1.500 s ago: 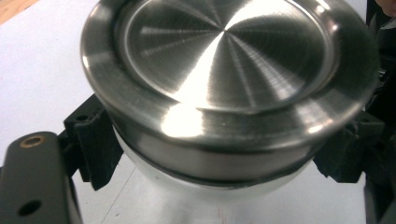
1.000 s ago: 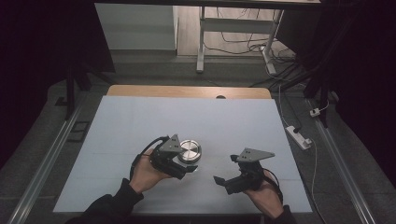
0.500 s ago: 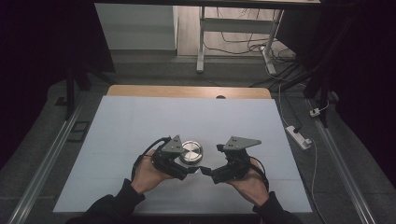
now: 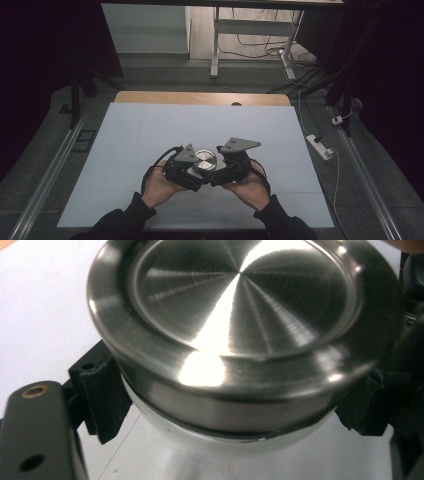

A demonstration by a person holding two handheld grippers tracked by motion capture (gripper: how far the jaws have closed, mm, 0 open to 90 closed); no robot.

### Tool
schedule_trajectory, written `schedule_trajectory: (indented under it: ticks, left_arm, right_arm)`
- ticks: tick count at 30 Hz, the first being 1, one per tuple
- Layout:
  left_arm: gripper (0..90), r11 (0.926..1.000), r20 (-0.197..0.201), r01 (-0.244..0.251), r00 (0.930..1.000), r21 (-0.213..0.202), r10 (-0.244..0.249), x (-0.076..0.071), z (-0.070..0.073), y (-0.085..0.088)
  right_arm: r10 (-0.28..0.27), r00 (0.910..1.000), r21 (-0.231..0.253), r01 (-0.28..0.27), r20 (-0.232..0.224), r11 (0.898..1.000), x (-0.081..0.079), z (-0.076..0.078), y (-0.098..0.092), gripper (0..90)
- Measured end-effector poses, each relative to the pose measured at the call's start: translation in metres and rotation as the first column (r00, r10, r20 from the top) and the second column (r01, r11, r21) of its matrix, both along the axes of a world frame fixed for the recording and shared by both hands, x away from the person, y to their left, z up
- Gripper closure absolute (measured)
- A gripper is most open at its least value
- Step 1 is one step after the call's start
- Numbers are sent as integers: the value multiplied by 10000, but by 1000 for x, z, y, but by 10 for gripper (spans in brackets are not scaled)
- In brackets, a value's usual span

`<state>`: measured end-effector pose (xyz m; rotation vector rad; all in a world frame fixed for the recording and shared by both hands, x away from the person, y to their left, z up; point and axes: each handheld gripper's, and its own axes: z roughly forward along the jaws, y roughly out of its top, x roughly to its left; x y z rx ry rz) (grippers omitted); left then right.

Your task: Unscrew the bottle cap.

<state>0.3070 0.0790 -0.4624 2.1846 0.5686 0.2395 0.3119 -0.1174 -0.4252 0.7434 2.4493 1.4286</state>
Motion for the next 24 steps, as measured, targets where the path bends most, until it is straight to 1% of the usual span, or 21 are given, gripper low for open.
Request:
schedule_trajectory:
  ticks: [2,3,5,7,8,9,10,11,13,15,16,17,18,19,20,21,22,23,24]
  left_arm:
    - [156,10000,-14,-23,10000,-32,23,0,0,0]
    - [156,10000,5,27,10000,36,-27,1,0,0]
    - [155,10000,-30,-17,10000,-13,17,1,0,0]
    - [156,10000,-49,-22,10000,-37,22,1,0,0]
    - [156,10000,-80,13,10000,-50,-13,1,0,0]
    - [156,10000,-91,51,9999,-50,-51,1,0,0]
    - [156,9999,-73,166,9998,-1,-166,1,0,1]
    - [156,9997,-82,232,9997,-73,-233,1,0,1]
    - [156,9984,-93,555,9984,-82,-556,2,1,3]
    - [156,9961,-120,872,9961,-137,-874,2,3,4]
    - [156,9940,-140,1078,9940,-165,-1081,2,3,4]
    - [156,9922,-171,1220,9923,-258,-1224,2,3,5]
    - [155,9888,-175,1468,9889,-271,-1473,2,4,5]
    - [156,9888,-175,1468,9889,-271,-1473,2,4,5]
    - [156,9815,-205,1889,9816,-314,-1896,2,4,6]
    - [156,9778,-185,2073,9780,-307,-2079,1,5,6]
    - [156,9734,-176,2267,9736,-344,-2274,1,5,6]
    - [156,9689,-162,2455,9691,-327,-2461,0,5,5]
    - [155,9641,-166,2636,9643,-313,-2642,0,5,5]
  right_arm:
    - [32,10000,35,-32,8,10000,1,0,4,64]
    - [32,10000,35,-32,8,10000,1,0,4,64]
    - [111,9999,-79,-110,110,9999,2,-2,10,102]
    - [237,9997,33,-237,89,9997,2,-2,11,165]
    - [360,9993,89,-361,69,9993,2,-2,10,187]
    - [387,9992,100,-388,142,9992,2,-2,11,193]
    - [413,9990,15,-413,196,9991,1,-1,11,193]
    - [497,9985,-27,-496,212,9988,1,-1,10,194]
    - [713,9973,-11,-713,197,9975,1,0,9,194]
    - [1082,9939,1,-1083,216,9941,2,1,7,195]
    - [1360,9905,-20,-1360,203,9907,3,2,6,195]
    - [1638,9864,-22,-1638,162,9865,5,3,4,195]
    - [1939,9810,5,-1939,100,9810,6,4,3,195]
    - [2277,9737,21,-2277,33,9737,7,5,1,195]
    - [2618,9651,65,-2618,-28,9651,9,5,0,195]
    - [2922,9563,83,-2922,-38,9563,10,6,-2,195]
    - [3263,9453,102,-3262,-42,9452,12,6,-4,195]
    - [3616,9323,148,-3615,-73,9323,14,6,-5,195]
    - [3983,9172,198,-3980,-109,9172,15,6,-7,194]
